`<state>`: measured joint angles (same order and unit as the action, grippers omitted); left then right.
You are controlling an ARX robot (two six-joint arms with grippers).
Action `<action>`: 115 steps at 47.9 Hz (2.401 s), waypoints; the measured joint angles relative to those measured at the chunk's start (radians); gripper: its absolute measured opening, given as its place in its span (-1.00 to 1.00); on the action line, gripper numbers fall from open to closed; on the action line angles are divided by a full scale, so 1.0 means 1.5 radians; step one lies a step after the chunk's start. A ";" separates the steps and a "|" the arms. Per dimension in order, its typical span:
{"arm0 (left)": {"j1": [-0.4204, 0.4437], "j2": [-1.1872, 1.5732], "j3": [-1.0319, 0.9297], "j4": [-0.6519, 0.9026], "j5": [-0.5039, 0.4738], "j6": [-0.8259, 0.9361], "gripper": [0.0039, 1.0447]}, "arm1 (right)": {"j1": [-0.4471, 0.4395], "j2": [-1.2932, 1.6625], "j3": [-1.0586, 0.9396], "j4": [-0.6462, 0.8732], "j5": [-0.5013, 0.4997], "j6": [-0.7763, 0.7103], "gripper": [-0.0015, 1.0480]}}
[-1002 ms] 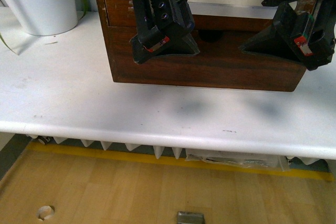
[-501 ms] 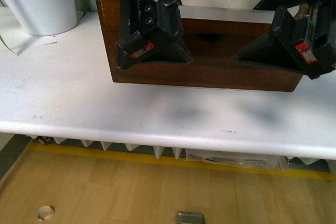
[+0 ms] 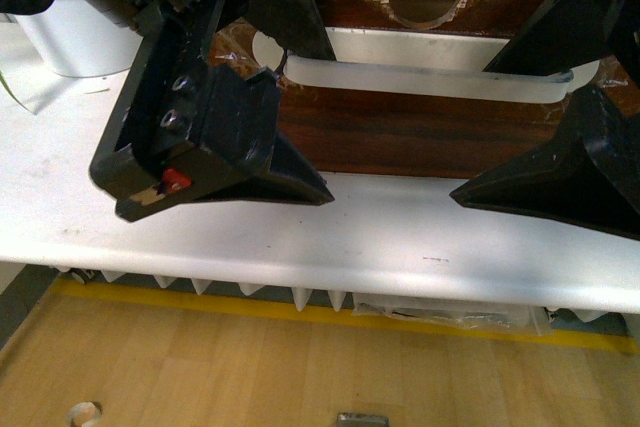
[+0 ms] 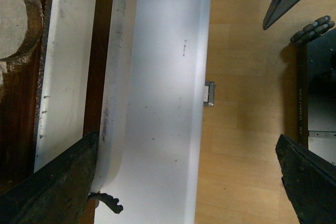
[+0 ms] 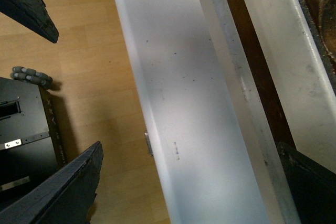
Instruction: Open drawer
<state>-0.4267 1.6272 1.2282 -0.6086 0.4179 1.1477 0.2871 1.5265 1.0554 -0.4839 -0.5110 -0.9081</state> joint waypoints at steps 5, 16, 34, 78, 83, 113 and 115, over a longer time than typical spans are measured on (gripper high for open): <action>-0.004 -0.012 -0.015 0.006 -0.002 -0.001 0.89 | 0.006 -0.013 -0.011 0.004 0.001 0.000 0.83; -0.012 -0.063 -0.084 0.105 0.013 -0.053 0.89 | -0.002 -0.073 -0.066 0.082 0.003 0.034 0.83; 0.032 -0.259 -0.263 0.390 0.023 -0.298 0.89 | -0.065 -0.295 -0.261 0.291 0.054 0.168 0.83; 0.266 -0.885 -0.685 0.286 -0.245 -0.713 0.89 | -0.118 -0.929 -0.605 0.234 0.424 0.542 0.83; 0.268 -0.890 -0.685 0.286 -0.244 -0.719 0.89 | -0.118 -0.932 -0.605 0.235 0.423 0.551 0.83; 0.283 -1.057 -0.789 0.403 -0.279 -0.760 -0.92 | -0.190 -0.996 -0.676 0.318 0.342 0.597 -0.97; 0.283 -1.072 -0.802 0.404 -0.279 -0.761 -0.93 | -0.190 -1.006 -0.688 0.320 0.342 0.597 -0.97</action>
<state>-0.0021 0.0193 0.0254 -0.0032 -0.0002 0.0055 0.0021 0.0177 0.0231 -0.0032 0.0013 -0.0120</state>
